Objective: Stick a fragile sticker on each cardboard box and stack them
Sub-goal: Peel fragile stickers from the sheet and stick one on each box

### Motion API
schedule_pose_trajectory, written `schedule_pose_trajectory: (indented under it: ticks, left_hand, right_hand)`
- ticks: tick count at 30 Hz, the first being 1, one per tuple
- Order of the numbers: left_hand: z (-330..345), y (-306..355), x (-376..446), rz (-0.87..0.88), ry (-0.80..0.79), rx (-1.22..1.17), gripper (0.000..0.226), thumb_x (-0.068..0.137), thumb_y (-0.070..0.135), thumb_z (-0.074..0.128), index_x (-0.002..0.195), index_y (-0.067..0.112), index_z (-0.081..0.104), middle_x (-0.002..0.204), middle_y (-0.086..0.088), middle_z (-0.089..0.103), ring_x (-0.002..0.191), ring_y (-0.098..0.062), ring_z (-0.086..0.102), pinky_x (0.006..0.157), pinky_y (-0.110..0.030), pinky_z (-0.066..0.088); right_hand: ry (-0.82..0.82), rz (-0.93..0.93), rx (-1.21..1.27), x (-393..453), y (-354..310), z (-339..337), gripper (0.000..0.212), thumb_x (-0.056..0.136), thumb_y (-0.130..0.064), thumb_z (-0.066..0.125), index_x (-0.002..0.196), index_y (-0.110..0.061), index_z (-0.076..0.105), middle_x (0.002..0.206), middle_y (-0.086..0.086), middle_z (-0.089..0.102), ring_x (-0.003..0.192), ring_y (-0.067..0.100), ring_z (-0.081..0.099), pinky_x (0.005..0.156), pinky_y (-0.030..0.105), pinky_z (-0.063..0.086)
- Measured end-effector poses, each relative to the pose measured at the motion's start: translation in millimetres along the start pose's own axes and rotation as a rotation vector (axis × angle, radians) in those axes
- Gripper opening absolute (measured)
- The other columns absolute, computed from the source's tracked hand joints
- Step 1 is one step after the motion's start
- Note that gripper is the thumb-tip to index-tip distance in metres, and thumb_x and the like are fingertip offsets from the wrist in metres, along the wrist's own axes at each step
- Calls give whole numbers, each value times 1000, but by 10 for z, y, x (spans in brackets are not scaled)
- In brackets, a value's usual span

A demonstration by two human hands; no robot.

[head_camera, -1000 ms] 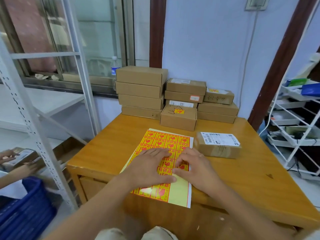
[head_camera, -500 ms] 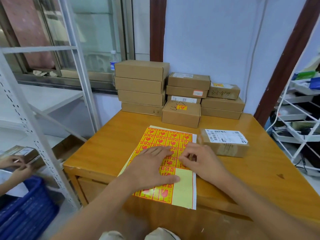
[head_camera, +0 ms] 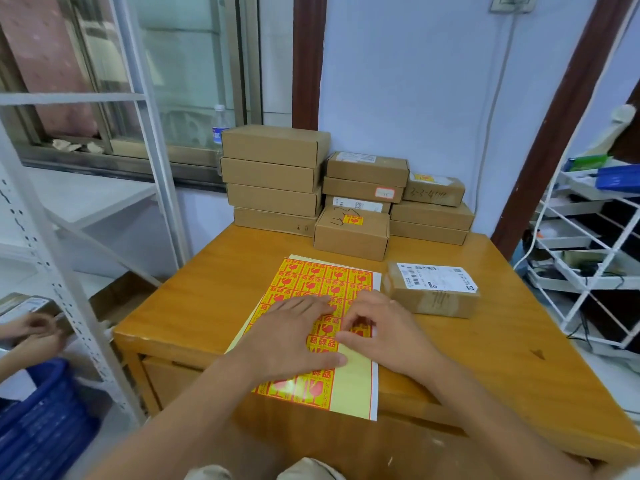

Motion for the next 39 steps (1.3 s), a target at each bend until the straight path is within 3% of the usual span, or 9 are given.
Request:
schedule_pose_trajectory:
  ticks: [6, 15, 18, 26, 29, 34, 39]
  left_hand:
    - [-19, 11, -18, -11, -14, -19, 101, 70, 99, 28, 154, 43, 27, 164, 26, 18, 151, -3, 16, 125, -39, 16]
    - [-1, -4, -12, -10, -4, -4, 96, 75, 97, 31, 154, 44, 25, 164, 26, 18, 151, -2, 16, 125, -38, 15]
    - [3, -7, -11, -13, -4, -6, 96, 74, 98, 31, 154, 44, 26, 164, 25, 19, 151, -2, 17, 125, -38, 16]
    - [-9, -6, -14, -26, 3, -16, 95, 75, 97, 34, 154, 44, 26, 163, 26, 19, 151, -2, 16, 126, -37, 15]
    - [-28, 7, -13, -26, 23, -29, 93, 75, 96, 36, 152, 45, 30, 162, 27, 22, 149, -1, 20, 125, -37, 17]
    - [-84, 45, -40, -13, 45, -13, 88, 77, 92, 39, 150, 44, 34, 160, 27, 27, 147, 0, 25, 123, -35, 20]
    - [-95, 44, -49, -13, 53, -3, 87, 78, 93, 36, 149, 43, 36, 160, 26, 29, 146, 0, 25, 121, -33, 19]
  right_hand:
    - [11, -42, -194, -16, -66, 1, 31, 86, -68, 61, 88, -37, 66, 88, -20, 51, 90, 1, 49, 65, 14, 37]
    - [44, -53, -284, -35, -120, -23, 27, 93, -58, 64, 83, -33, 69, 82, -21, 51, 83, -3, 46, 61, 9, 29]
    - [57, -34, -250, -25, -113, -45, 30, 94, -59, 61, 82, -33, 69, 80, -21, 51, 82, -9, 48, 60, 10, 30]
    - [-10, -79, -253, -37, -128, 26, 38, 90, -73, 55, 95, -38, 69, 94, -23, 51, 94, -2, 48, 66, 13, 40]
    - [23, -122, -275, -58, -175, 13, 40, 92, -69, 53, 91, -35, 72, 90, -21, 54, 87, -3, 48, 64, 9, 33]
    - [35, -161, -279, -80, -233, 24, 40, 96, -62, 49, 91, -32, 74, 89, -20, 57, 83, -5, 45, 63, 19, 45]
    - [42, -104, -166, -53, -169, 27, 33, 96, -60, 54, 89, -34, 74, 86, -22, 53, 82, -2, 50, 61, 17, 41]
Point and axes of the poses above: each hand's wrist, its own x-axis towards the middle knuckle, its own z-axis out of the palm, y = z × x, the point moved 8 cm from there along x, towards the middle knuckle
